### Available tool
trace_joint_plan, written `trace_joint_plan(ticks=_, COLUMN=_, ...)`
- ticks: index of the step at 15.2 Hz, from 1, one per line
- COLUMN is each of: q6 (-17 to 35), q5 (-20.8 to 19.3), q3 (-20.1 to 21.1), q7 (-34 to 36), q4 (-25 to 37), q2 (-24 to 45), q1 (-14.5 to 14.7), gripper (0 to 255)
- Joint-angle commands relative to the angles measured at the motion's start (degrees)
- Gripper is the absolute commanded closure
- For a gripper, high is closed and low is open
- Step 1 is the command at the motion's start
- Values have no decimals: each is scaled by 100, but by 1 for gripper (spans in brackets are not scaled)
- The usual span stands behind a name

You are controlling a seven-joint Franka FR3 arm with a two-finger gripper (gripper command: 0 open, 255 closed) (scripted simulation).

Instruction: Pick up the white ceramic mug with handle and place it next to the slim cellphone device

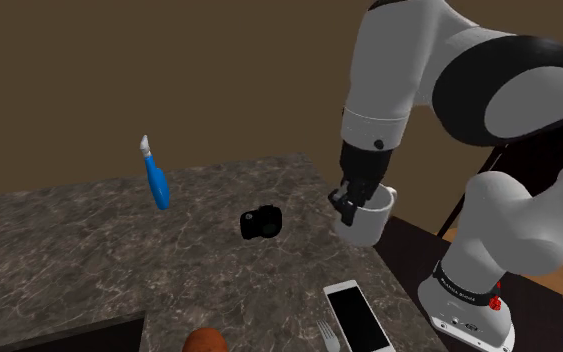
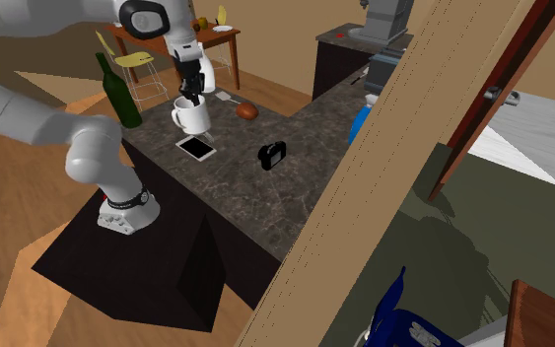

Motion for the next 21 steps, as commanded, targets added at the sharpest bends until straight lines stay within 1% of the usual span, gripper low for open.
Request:
trace_joint_plan(ticks=1, q6=-207, q5=186, q3=157, q7=240, q4=-128, q2=-355, q1=189, gripper=255)
trace_joint_plan(ticks=6, q6=-622, q5=634, q3=548, q7=813, q4=-325, q2=-1030, q1=629, gripper=255)
trace_joint_plan(ticks=11, q6=-1016, q5=1125, q3=1003, q7=1463, q4=-345, q2=-1539, q1=1064, gripper=255)
trace_joint_plan(ticks=16, q6=-1350, q5=1648, q3=1513, q7=2157, q4=-191, q2=-1869, q1=1437, gripper=255)
trace_joint_plan(ticks=21, q6=-1606, q5=2176, q3=2059, q7=2866, q4=125, q2=-2029, q1=1701, gripper=255)
